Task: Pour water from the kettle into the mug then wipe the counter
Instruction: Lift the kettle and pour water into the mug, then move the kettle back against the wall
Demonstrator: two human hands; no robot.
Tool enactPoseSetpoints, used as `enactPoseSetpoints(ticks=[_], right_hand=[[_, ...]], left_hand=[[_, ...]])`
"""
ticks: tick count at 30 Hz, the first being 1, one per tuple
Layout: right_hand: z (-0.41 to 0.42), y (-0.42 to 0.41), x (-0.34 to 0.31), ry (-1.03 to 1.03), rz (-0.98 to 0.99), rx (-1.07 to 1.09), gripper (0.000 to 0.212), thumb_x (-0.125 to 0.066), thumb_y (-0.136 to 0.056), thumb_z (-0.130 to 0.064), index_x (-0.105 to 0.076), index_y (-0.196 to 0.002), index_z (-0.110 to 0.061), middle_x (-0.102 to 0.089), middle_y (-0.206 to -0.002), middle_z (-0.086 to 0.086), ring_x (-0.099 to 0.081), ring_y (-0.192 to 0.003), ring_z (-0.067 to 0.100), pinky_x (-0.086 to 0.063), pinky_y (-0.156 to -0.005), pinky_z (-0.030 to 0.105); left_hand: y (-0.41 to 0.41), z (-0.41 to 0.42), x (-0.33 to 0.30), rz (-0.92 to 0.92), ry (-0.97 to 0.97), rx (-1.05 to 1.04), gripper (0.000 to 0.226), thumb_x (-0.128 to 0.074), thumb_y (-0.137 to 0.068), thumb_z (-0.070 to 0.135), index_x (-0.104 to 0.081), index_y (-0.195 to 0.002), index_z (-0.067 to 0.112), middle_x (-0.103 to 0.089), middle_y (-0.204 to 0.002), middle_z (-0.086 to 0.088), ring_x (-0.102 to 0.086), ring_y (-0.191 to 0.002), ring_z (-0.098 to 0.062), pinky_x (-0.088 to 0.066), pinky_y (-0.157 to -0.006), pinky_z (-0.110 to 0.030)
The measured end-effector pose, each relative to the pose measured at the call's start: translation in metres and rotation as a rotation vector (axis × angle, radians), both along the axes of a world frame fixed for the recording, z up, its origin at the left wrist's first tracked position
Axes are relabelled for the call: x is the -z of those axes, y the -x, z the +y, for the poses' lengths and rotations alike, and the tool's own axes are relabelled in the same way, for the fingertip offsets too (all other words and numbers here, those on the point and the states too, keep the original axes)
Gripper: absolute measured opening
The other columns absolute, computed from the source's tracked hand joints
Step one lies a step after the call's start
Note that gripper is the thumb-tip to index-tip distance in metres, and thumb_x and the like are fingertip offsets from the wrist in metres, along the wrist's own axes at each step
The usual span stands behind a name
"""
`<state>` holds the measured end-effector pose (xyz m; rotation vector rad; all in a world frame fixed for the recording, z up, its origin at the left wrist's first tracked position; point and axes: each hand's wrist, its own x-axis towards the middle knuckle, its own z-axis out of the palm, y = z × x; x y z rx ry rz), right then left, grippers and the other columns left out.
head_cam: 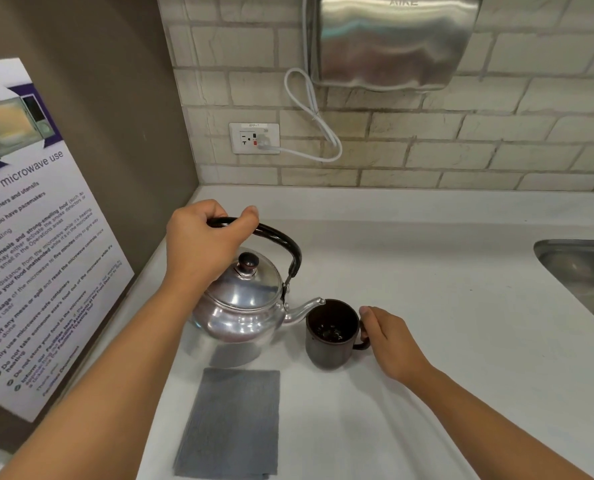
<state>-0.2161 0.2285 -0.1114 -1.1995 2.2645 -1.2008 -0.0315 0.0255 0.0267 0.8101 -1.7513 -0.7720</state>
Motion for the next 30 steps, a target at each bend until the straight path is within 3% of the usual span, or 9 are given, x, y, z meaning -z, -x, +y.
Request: enactPoseSetpoints(ticks=[4, 7, 12, 16, 18, 21, 24, 27, 30], right_hand=[[0.0, 0.001, -0.001, -0.001, -0.001, -0.024, 0.05, -0.031, -0.1, -0.036, -0.046, -0.069, 0.001, -0.051, -0.065, 0.009, -0.044, -0.061, 0.016, -0.038, -0.061, 0.032], [0.001, 0.006, -0.005, -0.029, -0.017, -0.058, 0.049, -0.034, -0.099, -0.035, -0.047, -0.069, 0.001, -0.054, -0.066, 0.009, -0.046, -0.061, 0.015, -0.04, -0.063, 0.033], [-0.009, 0.019, -0.036, 0.004, 0.004, -0.041, 0.052, -0.036, -0.097, -0.044, -0.053, -0.068, -0.005, -0.059, -0.066, 0.009, -0.054, -0.062, 0.017, -0.044, -0.065, 0.022], [-0.049, 0.019, -0.085, 0.16, 0.018, -0.03, 0.05, -0.036, -0.097, -0.045, -0.059, -0.068, -0.012, -0.065, -0.074, 0.01, -0.061, -0.074, 0.024, -0.051, -0.078, 0.038], [-0.076, 0.012, -0.107, 0.23, 0.04, -0.088, 0.046, -0.039, -0.097, -0.043, -0.059, -0.069, -0.012, -0.065, -0.074, 0.009, -0.061, -0.074, 0.021, -0.049, -0.077, 0.034], [-0.117, -0.004, -0.128, 0.289, 0.087, -0.174, 0.042, -0.043, -0.093, -0.045, -0.057, -0.076, -0.009, -0.064, -0.077, 0.011, -0.059, -0.074, 0.02, -0.045, -0.07, 0.028], [-0.155, -0.017, -0.131, 0.271, 0.184, -0.251, 0.031, -0.046, -0.093, -0.045, -0.056, -0.089, -0.015, -0.06, -0.09, 0.001, -0.056, -0.079, 0.009, -0.044, -0.07, 0.019], [-0.182, -0.022, -0.121, 0.193, 0.274, -0.311, 0.037, -0.046, -0.092, -0.049, -0.055, -0.107, -0.017, -0.058, -0.102, 0.001, -0.057, -0.086, 0.015, -0.049, -0.077, 0.031], [-0.199, -0.02, -0.11, 0.136, 0.382, -0.326, 0.035, -0.045, -0.093, -0.047, -0.055, -0.103, -0.015, -0.058, -0.094, 0.003, -0.055, -0.082, 0.018, -0.049, -0.074, 0.041]], left_hand=[[-0.001, -0.006, 0.005, 0.099, -0.039, 0.011, 0.053, -0.072, -0.07, 0.045, -0.041, -0.052, 0.005, -0.032, -0.038, 0.012, -0.031, -0.041, -0.004, -0.032, -0.044, -0.016], [-0.004, -0.012, 0.008, 0.18, -0.072, -0.008, 0.051, -0.073, -0.073, 0.04, -0.038, -0.046, 0.013, -0.031, -0.036, 0.012, -0.03, -0.037, -0.004, -0.029, -0.041, -0.011], [-0.006, -0.033, 0.012, 0.26, -0.157, -0.072, 0.052, -0.072, -0.072, 0.042, -0.038, -0.039, 0.022, -0.028, -0.035, 0.012, -0.028, -0.037, -0.004, -0.029, -0.04, -0.011], [0.002, -0.051, 0.02, 0.297, -0.198, -0.043, 0.05, -0.071, -0.071, 0.044, -0.039, -0.04, 0.022, -0.029, -0.036, 0.012, -0.028, -0.04, -0.005, -0.033, -0.043, -0.021], [0.007, -0.061, 0.026, 0.314, -0.22, -0.03, 0.049, -0.071, -0.07, 0.044, -0.04, -0.04, 0.022, -0.029, -0.037, 0.013, -0.029, -0.041, -0.007, -0.033, -0.044, -0.025], [0.016, -0.078, 0.037, 0.317, -0.203, -0.018, 0.048, -0.071, -0.071, 0.043, -0.04, -0.04, 0.023, -0.029, -0.037, 0.015, -0.028, -0.04, -0.002, -0.032, -0.043, -0.018], [0.028, -0.093, 0.048, 0.315, -0.211, -0.007, 0.048, -0.072, -0.071, 0.042, -0.042, -0.045, 0.016, -0.032, -0.038, 0.015, -0.03, -0.04, -0.002, -0.033, -0.043, -0.017], [0.038, -0.106, 0.058, 0.314, -0.216, 0.009, 0.048, -0.072, -0.072, 0.041, -0.043, -0.048, 0.013, -0.035, -0.039, 0.015, -0.033, -0.041, -0.002, -0.033, -0.044, -0.016], [0.045, -0.116, 0.066, 0.306, -0.228, 0.026, 0.046, -0.072, -0.072, 0.041, -0.04, -0.044, 0.023, -0.035, -0.039, 0.015, -0.033, -0.041, -0.002, -0.034, -0.044, -0.015]])
